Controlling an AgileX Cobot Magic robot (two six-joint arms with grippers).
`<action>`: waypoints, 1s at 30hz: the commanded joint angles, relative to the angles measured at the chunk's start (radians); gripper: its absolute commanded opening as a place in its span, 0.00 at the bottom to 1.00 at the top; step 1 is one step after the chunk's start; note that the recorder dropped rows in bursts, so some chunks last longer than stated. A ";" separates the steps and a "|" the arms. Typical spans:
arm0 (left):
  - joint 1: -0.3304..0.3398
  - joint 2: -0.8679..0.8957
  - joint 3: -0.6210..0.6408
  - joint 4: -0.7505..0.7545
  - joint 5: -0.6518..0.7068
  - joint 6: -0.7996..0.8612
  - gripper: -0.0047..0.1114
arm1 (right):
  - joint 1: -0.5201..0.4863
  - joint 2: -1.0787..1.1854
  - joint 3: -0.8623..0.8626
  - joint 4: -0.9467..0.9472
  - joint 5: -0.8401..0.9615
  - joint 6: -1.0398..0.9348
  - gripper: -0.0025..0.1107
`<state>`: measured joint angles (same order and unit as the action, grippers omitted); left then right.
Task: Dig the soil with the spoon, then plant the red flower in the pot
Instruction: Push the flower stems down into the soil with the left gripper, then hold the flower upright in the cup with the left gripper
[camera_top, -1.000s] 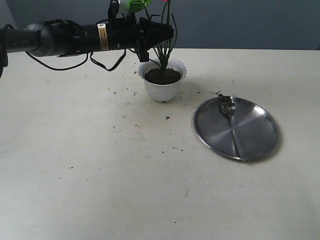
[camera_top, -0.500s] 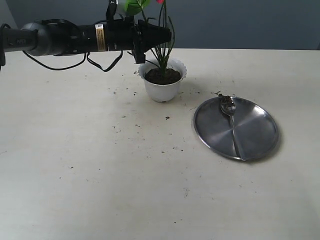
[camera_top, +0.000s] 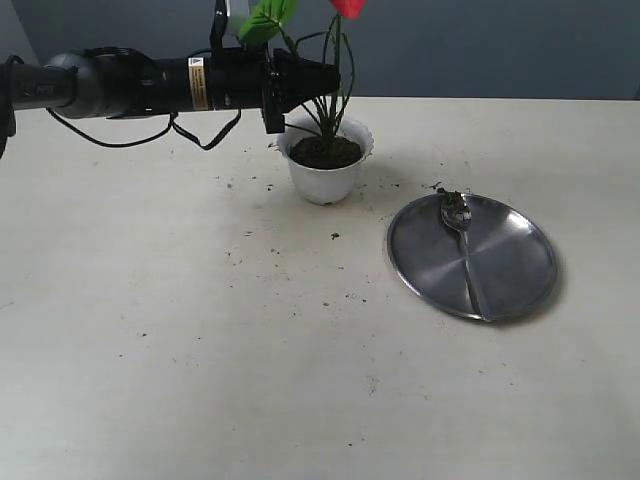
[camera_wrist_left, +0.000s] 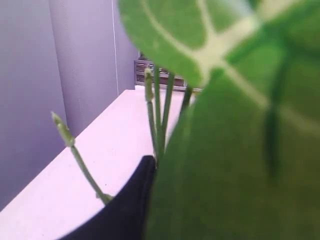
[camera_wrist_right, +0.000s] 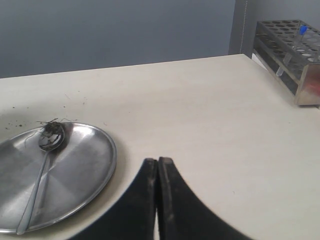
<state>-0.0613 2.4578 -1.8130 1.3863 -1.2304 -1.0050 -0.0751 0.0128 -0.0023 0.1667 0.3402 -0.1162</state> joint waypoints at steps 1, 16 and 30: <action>-0.001 0.036 0.010 0.088 0.048 -0.019 0.04 | -0.004 -0.004 0.002 -0.001 -0.005 -0.002 0.02; -0.001 0.056 0.010 0.123 0.062 -0.050 0.04 | -0.004 -0.004 0.002 -0.001 -0.005 0.000 0.02; -0.001 0.063 0.014 0.158 0.064 -0.091 0.04 | -0.004 -0.004 0.002 -0.001 -0.005 0.000 0.02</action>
<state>-0.0590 2.4696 -1.8179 1.3993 -1.2432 -1.0695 -0.0751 0.0128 -0.0023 0.1667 0.3402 -0.1162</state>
